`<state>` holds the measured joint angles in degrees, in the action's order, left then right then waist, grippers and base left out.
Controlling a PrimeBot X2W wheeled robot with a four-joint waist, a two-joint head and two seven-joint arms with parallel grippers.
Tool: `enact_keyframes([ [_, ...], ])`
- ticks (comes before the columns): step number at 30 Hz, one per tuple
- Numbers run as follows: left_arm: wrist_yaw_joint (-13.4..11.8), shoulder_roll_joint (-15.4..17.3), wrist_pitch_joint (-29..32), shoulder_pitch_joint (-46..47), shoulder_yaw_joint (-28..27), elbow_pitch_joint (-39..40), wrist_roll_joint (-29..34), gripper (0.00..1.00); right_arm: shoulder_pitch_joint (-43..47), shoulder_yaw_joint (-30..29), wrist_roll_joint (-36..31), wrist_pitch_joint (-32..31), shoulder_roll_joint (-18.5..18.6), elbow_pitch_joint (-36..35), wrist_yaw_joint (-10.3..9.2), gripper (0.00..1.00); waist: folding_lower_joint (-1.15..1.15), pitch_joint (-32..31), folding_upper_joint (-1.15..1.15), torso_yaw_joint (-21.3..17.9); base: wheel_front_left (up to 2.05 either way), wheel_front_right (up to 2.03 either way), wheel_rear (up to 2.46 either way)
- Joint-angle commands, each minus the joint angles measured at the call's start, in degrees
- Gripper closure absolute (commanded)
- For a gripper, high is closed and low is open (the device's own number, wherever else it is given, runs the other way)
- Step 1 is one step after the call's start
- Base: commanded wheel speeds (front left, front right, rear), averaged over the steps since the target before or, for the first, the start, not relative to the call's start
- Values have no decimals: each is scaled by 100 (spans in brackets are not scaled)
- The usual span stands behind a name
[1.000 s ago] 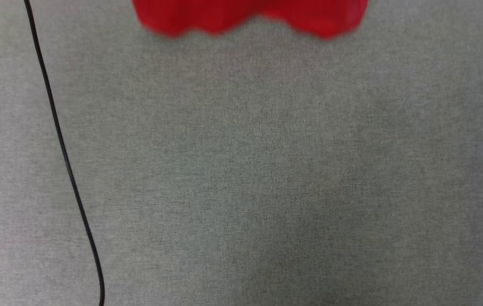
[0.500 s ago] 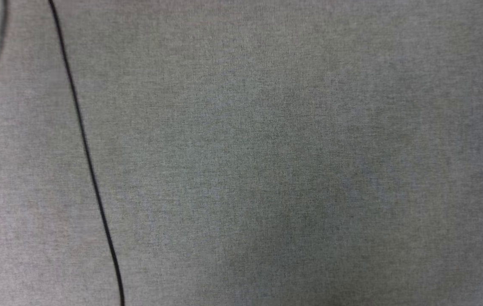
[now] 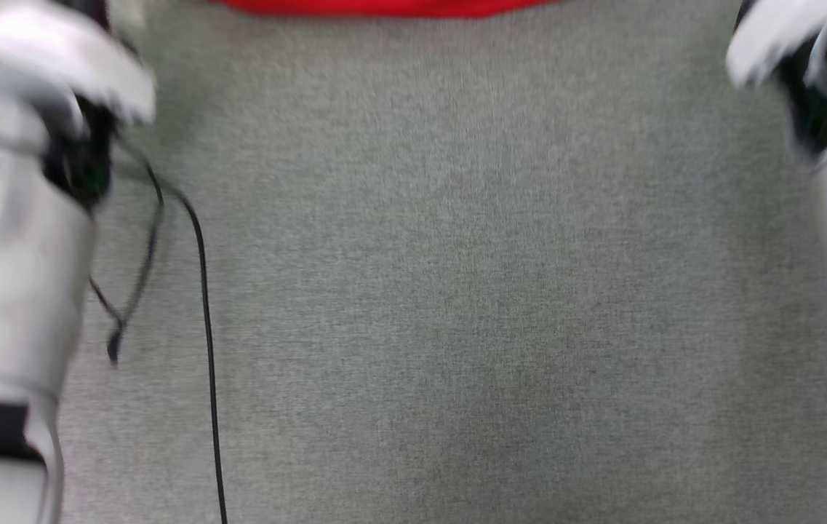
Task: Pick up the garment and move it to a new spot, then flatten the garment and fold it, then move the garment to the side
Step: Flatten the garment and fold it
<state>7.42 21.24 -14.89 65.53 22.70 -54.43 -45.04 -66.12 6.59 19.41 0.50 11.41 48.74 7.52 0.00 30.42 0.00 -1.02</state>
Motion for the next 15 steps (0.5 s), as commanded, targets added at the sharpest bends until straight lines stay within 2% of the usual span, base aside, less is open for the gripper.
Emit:
enact_keyframes([
  [1,8,33,-36,-303,-34,138,-40,100,302,41,93,79,52,-103,-5,100,0,-286,0,55,0,0,0],
  [7,4,59,-35,-1802,-553,868,-31,100,1689,110,475,168,167,-586,-6,100,0,-909,0,86,0,0,0],
  [8,4,59,-35,-1802,-553,868,-31,100,1689,110,475,168,167,-586,-6,100,0,-909,0,86,0,0,0],
  [15,-29,-80,-36,-3484,-940,1583,270,100,3328,-129,709,48,191,-1298,-6,100,0,-1642,0,112,0,0,0],
])
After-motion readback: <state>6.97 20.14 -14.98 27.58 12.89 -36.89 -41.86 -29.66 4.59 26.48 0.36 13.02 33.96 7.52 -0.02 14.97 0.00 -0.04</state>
